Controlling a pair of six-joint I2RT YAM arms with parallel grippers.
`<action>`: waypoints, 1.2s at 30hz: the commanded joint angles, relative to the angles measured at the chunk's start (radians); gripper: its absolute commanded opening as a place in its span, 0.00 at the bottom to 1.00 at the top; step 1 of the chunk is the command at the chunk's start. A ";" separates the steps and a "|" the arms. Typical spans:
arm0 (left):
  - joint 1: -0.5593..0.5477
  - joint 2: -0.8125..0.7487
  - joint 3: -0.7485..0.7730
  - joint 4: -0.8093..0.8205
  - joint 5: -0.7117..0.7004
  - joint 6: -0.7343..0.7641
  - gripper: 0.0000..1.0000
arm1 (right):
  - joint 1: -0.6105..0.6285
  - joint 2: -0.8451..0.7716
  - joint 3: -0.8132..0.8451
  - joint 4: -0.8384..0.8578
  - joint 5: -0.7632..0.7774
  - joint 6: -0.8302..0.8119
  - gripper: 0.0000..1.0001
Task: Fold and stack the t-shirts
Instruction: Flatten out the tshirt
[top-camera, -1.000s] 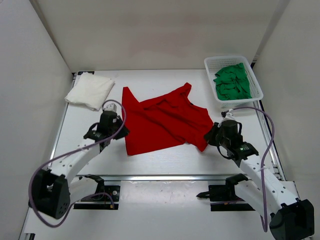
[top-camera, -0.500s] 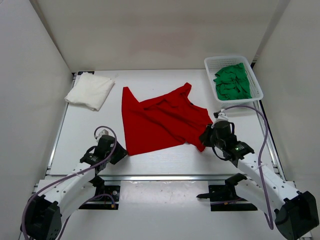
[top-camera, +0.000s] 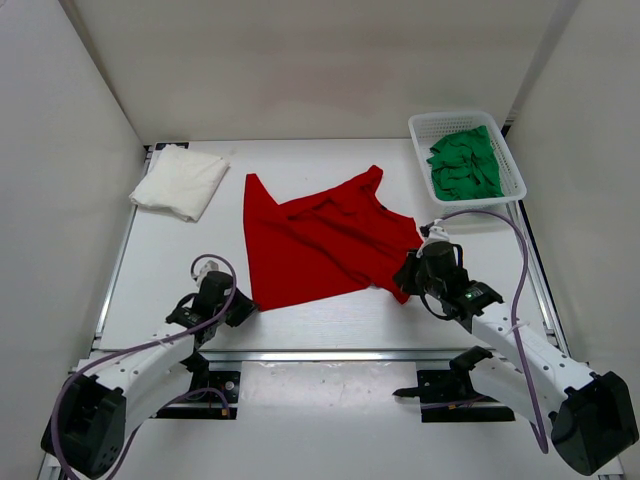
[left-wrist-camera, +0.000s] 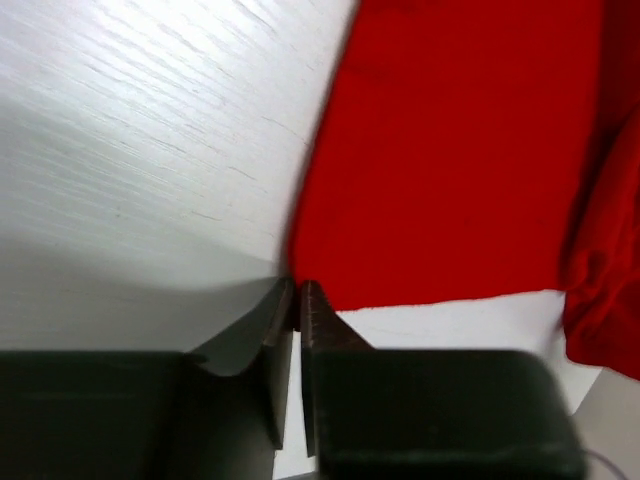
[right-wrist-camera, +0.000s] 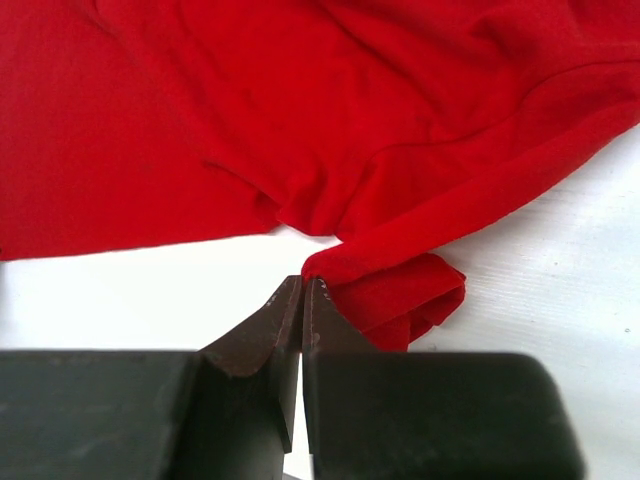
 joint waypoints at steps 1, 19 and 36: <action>0.019 -0.005 -0.013 0.041 0.007 -0.004 0.14 | -0.004 0.000 0.037 0.046 0.001 -0.008 0.00; 0.433 0.198 1.009 -0.063 0.308 0.323 0.00 | -0.036 0.000 0.814 -0.344 0.321 -0.182 0.00; 0.553 0.435 1.102 0.029 0.251 0.271 0.00 | -0.338 0.739 1.623 -0.421 -0.064 -0.353 0.00</action>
